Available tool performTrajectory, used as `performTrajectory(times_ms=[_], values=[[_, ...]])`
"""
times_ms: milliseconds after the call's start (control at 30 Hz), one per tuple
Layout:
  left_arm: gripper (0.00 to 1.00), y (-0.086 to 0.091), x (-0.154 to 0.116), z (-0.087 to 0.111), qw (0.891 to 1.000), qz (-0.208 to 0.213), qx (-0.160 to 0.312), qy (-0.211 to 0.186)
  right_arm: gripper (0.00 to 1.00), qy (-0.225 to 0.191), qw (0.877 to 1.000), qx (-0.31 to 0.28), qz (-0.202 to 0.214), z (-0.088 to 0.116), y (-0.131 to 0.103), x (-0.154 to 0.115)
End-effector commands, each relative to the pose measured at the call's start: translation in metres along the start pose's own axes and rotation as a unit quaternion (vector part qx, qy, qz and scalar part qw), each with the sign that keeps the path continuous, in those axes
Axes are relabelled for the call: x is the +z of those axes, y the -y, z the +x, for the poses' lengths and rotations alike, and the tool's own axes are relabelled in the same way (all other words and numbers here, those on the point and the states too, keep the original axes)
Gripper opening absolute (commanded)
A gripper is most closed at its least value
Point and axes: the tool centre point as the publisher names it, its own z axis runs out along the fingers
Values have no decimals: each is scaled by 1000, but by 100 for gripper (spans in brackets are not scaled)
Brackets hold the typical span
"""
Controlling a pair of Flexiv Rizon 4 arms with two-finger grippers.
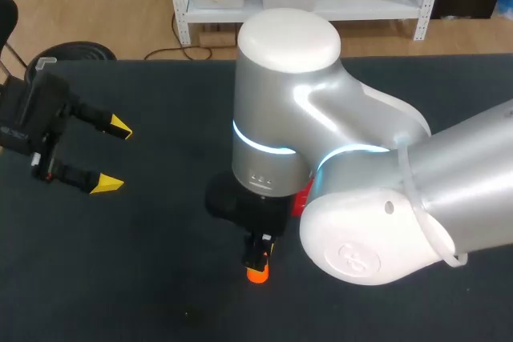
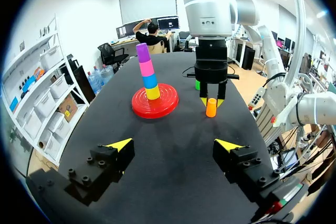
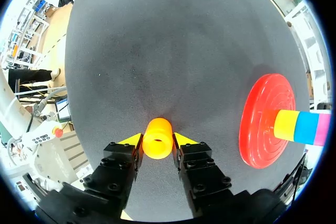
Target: Pick up and stack the cylinders on the red base in this order: pink,purple,orange,green
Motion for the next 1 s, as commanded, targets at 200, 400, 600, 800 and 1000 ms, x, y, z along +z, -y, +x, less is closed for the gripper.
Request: performTrajectory(times_ms=[200, 400, 600, 800, 1000], values=[[100, 0, 1, 1, 1000, -1, 1, 1, 0, 13, 1000, -4, 23, -1, 6, -22], [100, 0, 1, 1, 1000, -1, 1, 1, 0, 40, 997, -26, 58, 0, 24, -80], [100, 0, 1, 1, 1000, -1, 1, 1, 0, 61, 992, -65, 92, 1, 55, -155], [100, 0, 1, 1, 1000, -1, 1, 1, 0, 51, 983, -103, 141, -8, 88, -234], [100, 0, 1, 1, 1000, -1, 1, 1, 0, 30, 984, -108, 139, -17, 118, -286]])
